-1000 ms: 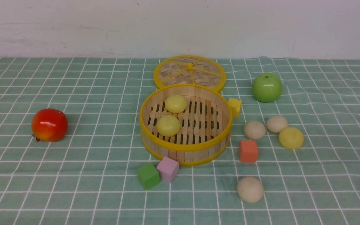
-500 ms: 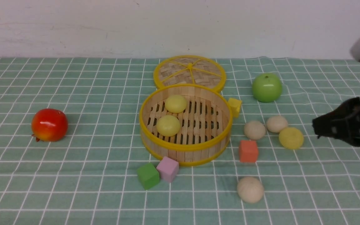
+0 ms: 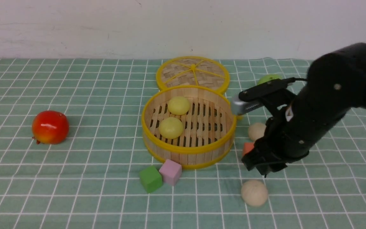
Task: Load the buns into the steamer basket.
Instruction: Use the right arm to grab a steamed stuffed bun
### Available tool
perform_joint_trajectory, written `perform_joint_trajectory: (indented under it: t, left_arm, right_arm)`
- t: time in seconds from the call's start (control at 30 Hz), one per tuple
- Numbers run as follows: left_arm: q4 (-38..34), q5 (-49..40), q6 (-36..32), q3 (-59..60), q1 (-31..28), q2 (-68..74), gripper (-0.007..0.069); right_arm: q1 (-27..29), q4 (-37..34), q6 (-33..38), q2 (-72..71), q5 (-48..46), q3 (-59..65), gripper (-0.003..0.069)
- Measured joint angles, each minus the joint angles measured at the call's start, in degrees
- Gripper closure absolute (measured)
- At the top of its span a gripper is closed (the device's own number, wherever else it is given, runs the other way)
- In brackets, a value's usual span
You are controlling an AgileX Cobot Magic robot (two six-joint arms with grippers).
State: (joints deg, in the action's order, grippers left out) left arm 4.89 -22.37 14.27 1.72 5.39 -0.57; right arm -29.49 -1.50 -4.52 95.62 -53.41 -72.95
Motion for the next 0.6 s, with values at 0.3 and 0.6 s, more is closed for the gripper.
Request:
perform_joint_trajectory:
  t: [0.3,0.6]
  left_arm:
    - [0.0,0.05,0.0,0.0,0.0,0.0,0.0541]
    - [0.0,0.1,0.0,0.0,0.0,0.0,0.0533]
  right_arm:
    - [-0.31,0.05,-2.45,7.77,1.71,-0.68,0.0419]
    - [-0.31,1.5,-2.64,12.51,2.86,-0.74,0.0419]
